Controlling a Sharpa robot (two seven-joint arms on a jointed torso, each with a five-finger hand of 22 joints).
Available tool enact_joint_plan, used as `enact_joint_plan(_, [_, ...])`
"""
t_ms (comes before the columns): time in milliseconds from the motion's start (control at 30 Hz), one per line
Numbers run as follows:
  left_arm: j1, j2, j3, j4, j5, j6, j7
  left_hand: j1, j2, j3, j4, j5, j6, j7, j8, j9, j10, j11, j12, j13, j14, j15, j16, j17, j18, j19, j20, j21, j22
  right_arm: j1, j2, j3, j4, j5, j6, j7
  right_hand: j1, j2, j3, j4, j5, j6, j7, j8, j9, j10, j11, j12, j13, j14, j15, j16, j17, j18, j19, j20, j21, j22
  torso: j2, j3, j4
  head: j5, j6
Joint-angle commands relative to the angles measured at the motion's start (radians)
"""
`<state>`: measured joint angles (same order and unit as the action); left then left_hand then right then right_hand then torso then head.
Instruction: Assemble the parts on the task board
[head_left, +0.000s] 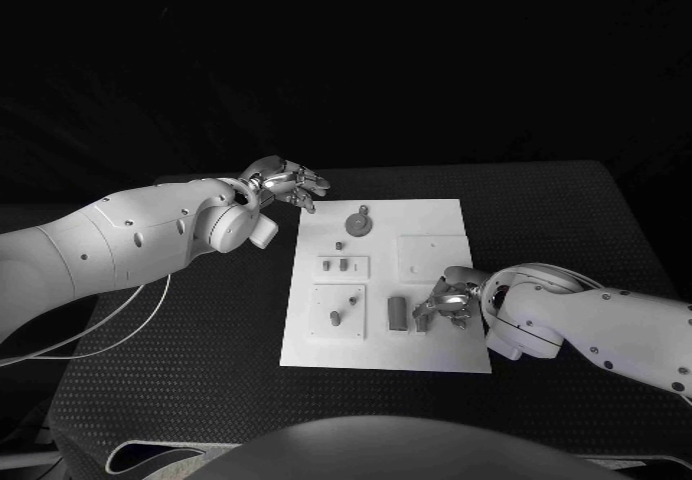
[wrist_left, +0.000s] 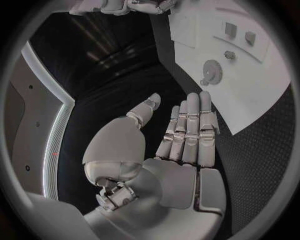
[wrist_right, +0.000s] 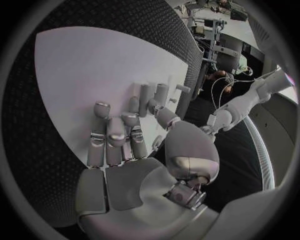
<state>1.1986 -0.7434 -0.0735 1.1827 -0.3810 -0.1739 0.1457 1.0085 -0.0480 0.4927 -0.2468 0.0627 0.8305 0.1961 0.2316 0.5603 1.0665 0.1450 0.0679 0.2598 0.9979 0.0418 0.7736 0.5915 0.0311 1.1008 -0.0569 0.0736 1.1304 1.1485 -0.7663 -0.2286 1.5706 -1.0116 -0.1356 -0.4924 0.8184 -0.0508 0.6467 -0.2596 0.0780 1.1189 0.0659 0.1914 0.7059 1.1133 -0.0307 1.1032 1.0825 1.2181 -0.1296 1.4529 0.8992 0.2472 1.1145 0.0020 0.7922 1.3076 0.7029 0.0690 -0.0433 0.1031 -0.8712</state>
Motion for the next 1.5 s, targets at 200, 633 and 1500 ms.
enact_joint_plan(200, [0.001,0.002,0.001,0.001,-0.002,0.010,0.004,-0.009,-0.005,0.001,0.006,-0.001,-0.009,0.001,0.006,-0.001,-0.004,0.004,0.001,-0.001,0.005,0.000,-0.004,0.002,0.021,0.003,-0.001,-0.003,0.002,-0.006,0.004,-0.003,0.004,-0.009,0.035,0.017,-0.017,-0.052,0.008,0.025,0.001,-0.023,0.015,0.006,0.002,-0.009,0.003,-0.007,-0.001,-0.011,0.001,-0.008,-0.002,0.015,0.002,0.005,-0.010,0.015,0.000,0.0002,-0.0002,0.000,0.000])
enact_joint_plan(633, [0.001,0.003,0.001,0.001,-0.002,0.010,0.005,-0.008,-0.005,0.001,0.005,-0.001,-0.009,0.001,0.006,-0.001,-0.005,0.004,0.000,-0.002,0.005,0.000,-0.004,0.002,0.021,0.003,-0.001,-0.003,0.002,-0.006,0.005,-0.003,0.006,-0.008,0.029,0.025,-0.024,-0.079,0.016,0.053,0.001,-0.025,0.016,0.007,0.000,-0.013,0.004,-0.006,0.000,-0.013,0.003,-0.008,-0.002,0.015,0.003,0.005,-0.014,0.016,0.000,0.0008,-0.0006,0.002,0.002])
enact_joint_plan(1500, [0.001,0.003,0.001,0.000,-0.002,0.010,0.004,-0.008,-0.005,0.001,0.006,-0.001,-0.010,0.001,0.006,-0.001,-0.006,0.005,0.000,-0.002,0.004,0.000,-0.005,0.003,0.021,0.002,-0.001,-0.004,0.002,-0.006,-0.008,-0.002,0.024,-0.006,0.014,0.037,-0.034,-0.102,0.017,0.076,0.001,-0.024,0.015,0.010,0.001,-0.011,0.003,-0.004,0.001,-0.011,0.002,-0.006,-0.001,0.015,0.006,0.004,-0.014,0.018,0.000,-0.0007,-0.0001,0.008,-0.001])
